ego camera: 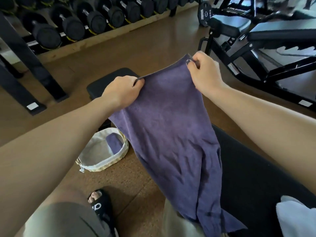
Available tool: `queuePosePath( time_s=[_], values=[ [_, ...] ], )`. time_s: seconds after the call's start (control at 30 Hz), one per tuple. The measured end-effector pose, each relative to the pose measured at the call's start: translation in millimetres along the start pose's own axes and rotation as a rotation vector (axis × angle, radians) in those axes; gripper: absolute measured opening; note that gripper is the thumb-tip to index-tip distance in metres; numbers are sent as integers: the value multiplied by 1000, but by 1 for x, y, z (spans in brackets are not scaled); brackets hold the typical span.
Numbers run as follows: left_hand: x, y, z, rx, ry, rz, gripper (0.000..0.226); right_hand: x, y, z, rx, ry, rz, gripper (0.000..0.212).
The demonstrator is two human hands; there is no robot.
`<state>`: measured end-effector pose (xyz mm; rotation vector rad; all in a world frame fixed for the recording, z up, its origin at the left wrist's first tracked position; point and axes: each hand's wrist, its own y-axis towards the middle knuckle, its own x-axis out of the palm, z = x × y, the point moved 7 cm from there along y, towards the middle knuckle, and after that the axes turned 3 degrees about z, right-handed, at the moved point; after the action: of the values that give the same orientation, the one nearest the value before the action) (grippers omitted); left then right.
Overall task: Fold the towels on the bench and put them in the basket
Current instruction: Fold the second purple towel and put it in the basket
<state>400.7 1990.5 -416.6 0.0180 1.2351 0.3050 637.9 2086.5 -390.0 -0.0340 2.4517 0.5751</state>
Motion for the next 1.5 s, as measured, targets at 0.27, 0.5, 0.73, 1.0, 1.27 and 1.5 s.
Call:
queuePosePath(
  time_s=[0.27, 0.5, 0.73, 1.0, 1.27, 1.5],
  values=[
    [65, 56, -89, -245, 97, -32, 41, 140, 62, 33, 103, -52, -314, 12],
    [118, 61, -120, -277, 242, -68, 57, 233, 60, 68, 182, -102, -586, 62],
    [161, -16, -3, 254, 202, -225, 65, 152, 12, 119, 359, -65, -344, 29],
    [185, -39, 10, 150, 251, -417, 76, 72, -99, 128, 685, -14, -700, 23],
    [193, -63, 32, 45, 149, -462, 72, 56, -159, 103, 1072, 702, -864, 31],
    [193, -66, 29, 48, 148, -444, 69, 47, -192, 106, 930, 409, -1138, 39]
  ],
)
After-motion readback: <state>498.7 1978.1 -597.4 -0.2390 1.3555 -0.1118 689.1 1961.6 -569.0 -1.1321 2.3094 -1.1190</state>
